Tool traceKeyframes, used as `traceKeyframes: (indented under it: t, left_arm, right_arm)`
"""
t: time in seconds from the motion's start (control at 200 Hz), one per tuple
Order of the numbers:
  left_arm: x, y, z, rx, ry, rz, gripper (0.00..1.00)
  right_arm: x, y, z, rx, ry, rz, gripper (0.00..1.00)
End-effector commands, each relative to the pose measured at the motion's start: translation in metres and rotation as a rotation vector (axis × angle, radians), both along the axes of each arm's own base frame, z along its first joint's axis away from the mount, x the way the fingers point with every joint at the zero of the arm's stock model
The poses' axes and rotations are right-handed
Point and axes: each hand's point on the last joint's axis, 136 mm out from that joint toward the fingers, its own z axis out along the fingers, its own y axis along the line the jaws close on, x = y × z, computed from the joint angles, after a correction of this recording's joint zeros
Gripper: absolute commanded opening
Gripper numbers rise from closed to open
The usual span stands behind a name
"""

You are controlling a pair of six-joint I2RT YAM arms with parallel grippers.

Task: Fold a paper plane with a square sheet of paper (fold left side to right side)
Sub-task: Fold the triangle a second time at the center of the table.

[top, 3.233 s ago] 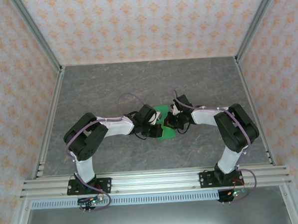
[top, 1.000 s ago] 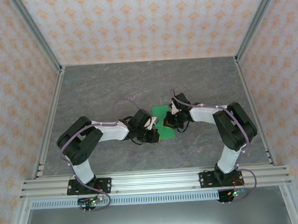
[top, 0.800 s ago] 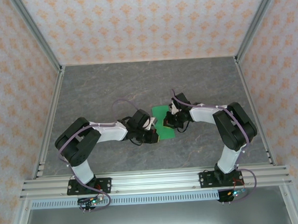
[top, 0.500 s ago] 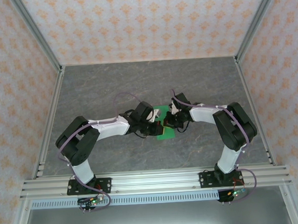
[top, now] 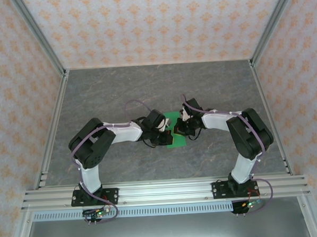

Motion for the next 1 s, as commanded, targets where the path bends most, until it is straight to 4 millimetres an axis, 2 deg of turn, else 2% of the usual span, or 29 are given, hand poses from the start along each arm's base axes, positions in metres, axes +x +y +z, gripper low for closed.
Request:
traceKeyframes:
  t: [0.0, 0.19, 0.375, 0.751, 0.881, 0.996]
  left_arm:
    - [-0.013, 0.026, -0.024, 0.096, 0.062, 0.049, 0.00]
    - [-0.032, 0.041, -0.030, 0.116, 0.092, 0.046, 0.00]
    - [-0.047, 0.048, -0.034, 0.113, 0.122, 0.027, 0.00]
    - [-0.063, 0.060, -0.029, 0.119, 0.122, 0.022, 0.00]
    - [-0.058, 0.060, -0.019, 0.103, 0.099, 0.037, 0.00]
    - [-0.042, 0.054, 0.003, 0.049, 0.050, 0.072, 0.00]
  right_arm:
    - [-0.014, -0.022, -0.028, -0.135, 0.068, -0.014, 0.01]
    - [-0.014, -0.023, -0.029, -0.146, 0.072, -0.013, 0.00]
    - [-0.014, -0.022, -0.030, -0.146, 0.074, -0.012, 0.01]
    - [-0.010, -0.018, -0.026, -0.123, 0.065, -0.004, 0.01]
    - [-0.003, -0.005, -0.012, -0.046, 0.026, 0.004, 0.02]
    - [0.013, 0.004, 0.022, 0.019, -0.081, 0.000, 0.07]
